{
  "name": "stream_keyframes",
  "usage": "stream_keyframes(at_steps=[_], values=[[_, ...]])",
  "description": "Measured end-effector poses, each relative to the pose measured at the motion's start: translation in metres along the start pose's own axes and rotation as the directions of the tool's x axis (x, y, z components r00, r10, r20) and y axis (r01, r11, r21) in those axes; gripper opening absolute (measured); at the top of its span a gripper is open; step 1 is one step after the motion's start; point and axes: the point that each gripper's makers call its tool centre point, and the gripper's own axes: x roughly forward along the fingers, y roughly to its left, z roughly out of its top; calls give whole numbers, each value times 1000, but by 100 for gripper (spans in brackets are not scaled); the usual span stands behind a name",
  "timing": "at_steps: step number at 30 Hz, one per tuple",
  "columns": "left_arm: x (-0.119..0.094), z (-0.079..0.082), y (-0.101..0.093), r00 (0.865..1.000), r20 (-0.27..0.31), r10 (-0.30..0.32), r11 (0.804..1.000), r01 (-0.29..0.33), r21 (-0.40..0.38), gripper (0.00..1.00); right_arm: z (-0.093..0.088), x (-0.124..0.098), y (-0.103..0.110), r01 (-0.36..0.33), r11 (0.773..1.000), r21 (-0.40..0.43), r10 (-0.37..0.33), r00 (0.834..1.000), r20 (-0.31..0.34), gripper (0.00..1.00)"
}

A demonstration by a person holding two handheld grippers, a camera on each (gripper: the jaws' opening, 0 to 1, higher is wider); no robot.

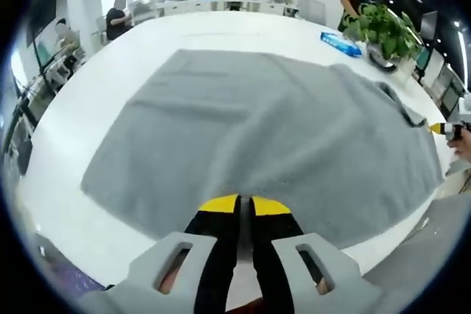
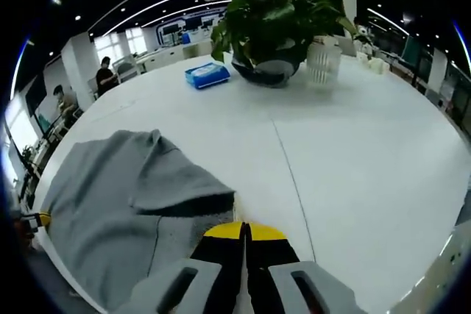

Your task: Open the folded towel by lifting each exposed corner and separating the folded layers until the towel lies flat within the target outline without major curled edges

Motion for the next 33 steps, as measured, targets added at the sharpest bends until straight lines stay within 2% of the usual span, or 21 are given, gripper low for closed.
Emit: stream_keyframes(at_steps=[4,6,10,11,13,14,16,18,25,29,33], values=[[-3,-2,0,1000,6,5,1000,-5,5,4,-5,-1,-5,0,1000,24,0,1000,-3,0],[-4,-3,1,1000,-9,13,1000,-13,4,4,-8,-1,-6,1,999,33,-1,1000,-7,0],[-5,-4,0,1000,-9,23,999,-23,23,4,-13,-2,-7,6,1000,28,-6,1000,-10,0],[-5,-4,1,1000,-7,26,999,-25,21,4,-12,-3,-6,6,1000,17,-6,1000,-4,0],[-4,-4,1,1000,-8,26,1000,-26,9,4,-4,-5,-6,25,1000,-15,-24,998,52,0],[-4,-3,1,1000,-7,26,1000,-26,1,4,1,-6,-1,6,999,-40,-3,997,75,0],[-4,-3,1,1000,-5,28,1000,-28,5,4,9,-7,13,-43,999,-29,46,992,113,6],[-3,-2,1,1000,-2,29,1000,-29,11,4,14,-6,27,-77,995,-62,85,988,131,7],[-2,-2,0,1000,0,27,1000,-27,4,4,11,10,69,-138,976,-169,157,982,105,11],[-2,-2,0,1000,2,25,1000,-25,-4,4,10,17,92,-182,963,-200,204,975,93,18],[-1,-1,1,1000,6,22,1000,-22,-13,4,8,24,115,-219,940,-261,245,967,71,18]])
